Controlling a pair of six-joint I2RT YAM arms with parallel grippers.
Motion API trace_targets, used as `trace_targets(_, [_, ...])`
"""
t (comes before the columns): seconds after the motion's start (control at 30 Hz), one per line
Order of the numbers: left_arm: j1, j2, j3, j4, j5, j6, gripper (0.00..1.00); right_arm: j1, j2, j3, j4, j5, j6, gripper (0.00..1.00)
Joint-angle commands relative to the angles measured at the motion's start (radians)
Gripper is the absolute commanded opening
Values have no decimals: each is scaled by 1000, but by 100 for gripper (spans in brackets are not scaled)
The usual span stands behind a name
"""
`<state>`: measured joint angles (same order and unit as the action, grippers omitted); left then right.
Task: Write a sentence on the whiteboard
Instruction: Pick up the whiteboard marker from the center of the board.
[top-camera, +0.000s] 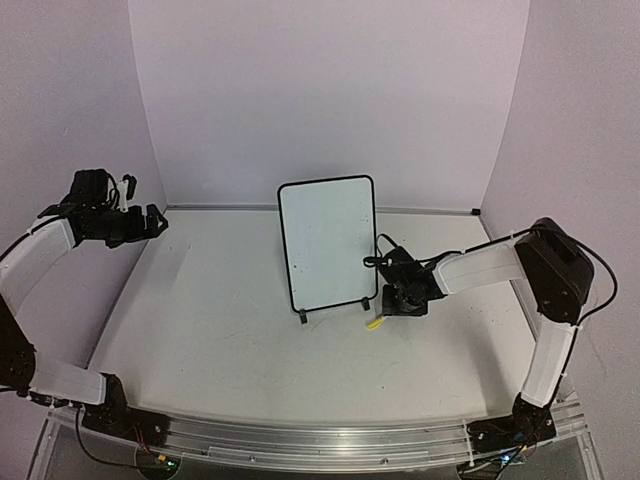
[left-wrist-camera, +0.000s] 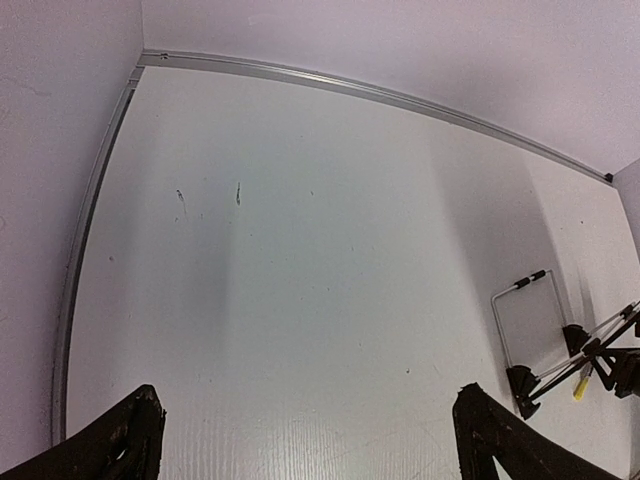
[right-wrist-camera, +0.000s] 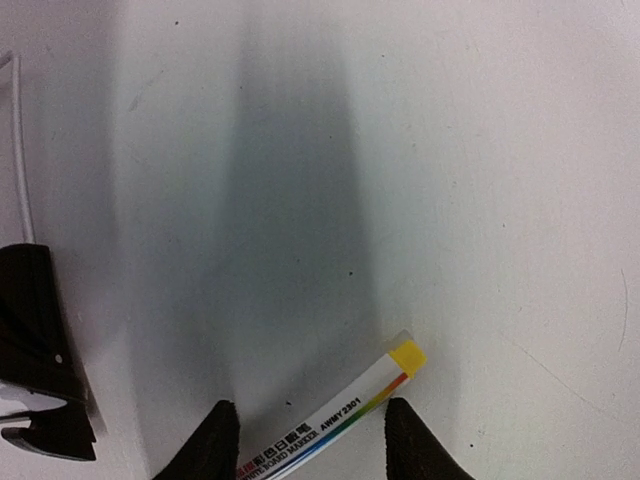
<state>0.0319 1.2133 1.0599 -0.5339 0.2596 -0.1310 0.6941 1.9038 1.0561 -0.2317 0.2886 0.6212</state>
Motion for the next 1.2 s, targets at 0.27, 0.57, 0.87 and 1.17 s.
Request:
trace_targets(0.27, [-27,-2,23,14,23,5,99,-4,-67,-90,-66,-97,-68,23])
trace_targets(0.57, [-110,-2,24,-1,-13,29,99,-6,-42,-95,-86,-161,-32,14])
trace_targets(0.87, [-216,-77,4,-11,-65,-60,98,-15,-145,-97,-97,-170,36,0])
trace_targets(1.17, [-356,-295,-152,164,-33,-459,95,-8,-595,-204,-88,-158,152,0])
